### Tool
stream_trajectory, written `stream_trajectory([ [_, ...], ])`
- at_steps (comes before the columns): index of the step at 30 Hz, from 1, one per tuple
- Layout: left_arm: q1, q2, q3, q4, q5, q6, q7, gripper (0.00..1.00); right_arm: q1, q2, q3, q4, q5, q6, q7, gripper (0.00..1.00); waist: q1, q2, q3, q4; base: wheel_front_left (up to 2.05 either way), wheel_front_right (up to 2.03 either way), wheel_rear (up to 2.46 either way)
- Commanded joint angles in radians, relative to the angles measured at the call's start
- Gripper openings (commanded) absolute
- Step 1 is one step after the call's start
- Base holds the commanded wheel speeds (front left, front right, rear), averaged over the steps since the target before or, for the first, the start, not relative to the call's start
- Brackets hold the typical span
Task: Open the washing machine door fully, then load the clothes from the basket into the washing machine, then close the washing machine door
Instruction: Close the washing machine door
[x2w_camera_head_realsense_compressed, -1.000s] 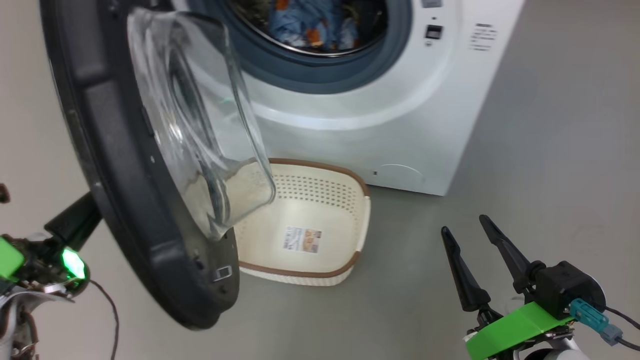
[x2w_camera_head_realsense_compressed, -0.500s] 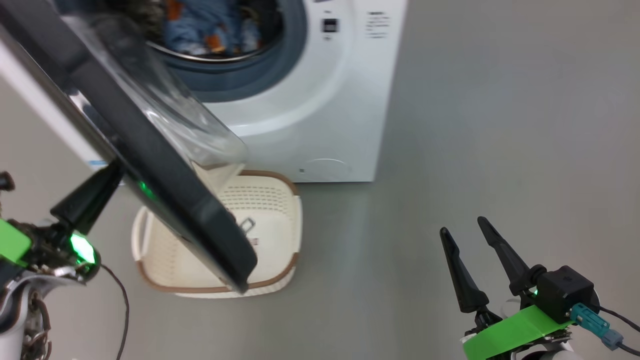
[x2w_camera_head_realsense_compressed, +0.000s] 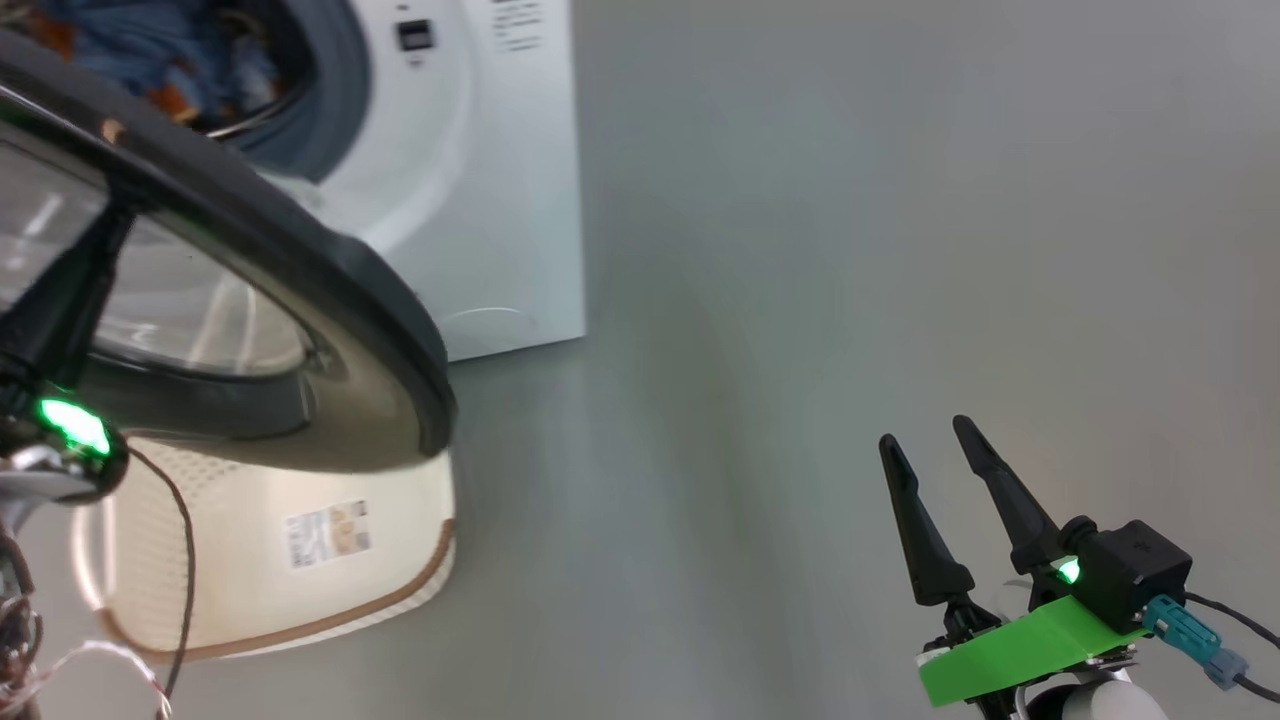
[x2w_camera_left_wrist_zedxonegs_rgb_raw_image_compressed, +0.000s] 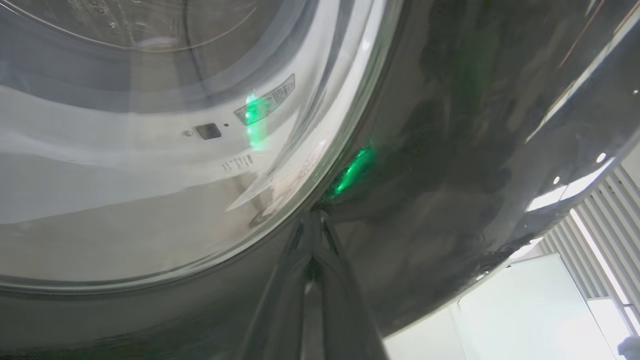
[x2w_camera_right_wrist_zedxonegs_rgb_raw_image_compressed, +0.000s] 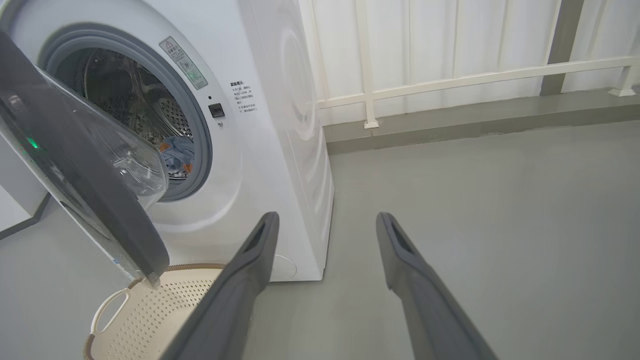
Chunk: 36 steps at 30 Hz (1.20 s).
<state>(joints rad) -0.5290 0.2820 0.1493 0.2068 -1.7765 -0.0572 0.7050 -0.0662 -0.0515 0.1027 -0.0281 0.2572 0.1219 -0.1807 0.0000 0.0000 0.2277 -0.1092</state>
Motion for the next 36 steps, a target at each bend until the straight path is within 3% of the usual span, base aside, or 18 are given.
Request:
stream_trajectory([
  [1, -0.048, 0.041, 0.033, -0.020, -0.001, -0.007, -0.002, 0.00, -0.030, 0.001, 0.027, -0.018, 0.009, 0.009, -0.012, 1.00, 0.0000, 0.0000, 0.037, -0.060, 0.00, 0.00, 0.00],
  [14, -0.058, 0.031, 0.073, 0.016, -0.014, -0.043, -0.016, 0.00, -0.052, 0.001, 0.027, 0.010, 0.016, 0.009, -0.038, 1.00, 0.0000, 0.0000, 0.052, -0.069, 0.00, 0.00, 0.00],
  [24, 0.051, -0.011, 0.145, -0.066, -0.042, -0.068, -0.030, 0.00, -0.057, 0.001, 0.015, 0.015, 0.011, 0.009, -0.044, 1.00, 0.0000, 0.0000, 0.055, -0.031, 0.00, 0.00, 0.00],
  [27, 0.104, -0.048, 0.182, -0.111, -0.045, -0.072, -0.056, 1.00, -0.055, 0.001, 0.010, 0.018, 0.009, 0.009, -0.045, 1.00, 0.0000, 0.0000, 0.046, -0.018, 0.00, 0.00, 0.00],
  [30, 0.152, -0.095, 0.227, -0.173, -0.021, -0.073, -0.103, 1.00, -0.049, 0.001, 0.006, 0.019, 0.006, 0.009, -0.045, 1.00, 0.0000, 0.0000, 0.035, -0.002, 0.00, 0.00, 0.00],
  [36, 0.227, -0.180, 0.281, -0.287, 0.130, -0.073, -0.247, 1.00, -0.039, 0.001, -0.001, 0.018, -0.005, 0.009, -0.038, 1.00, 0.0000, 0.0000, 0.010, 0.028, 0.00, 0.00, 0.00],
])
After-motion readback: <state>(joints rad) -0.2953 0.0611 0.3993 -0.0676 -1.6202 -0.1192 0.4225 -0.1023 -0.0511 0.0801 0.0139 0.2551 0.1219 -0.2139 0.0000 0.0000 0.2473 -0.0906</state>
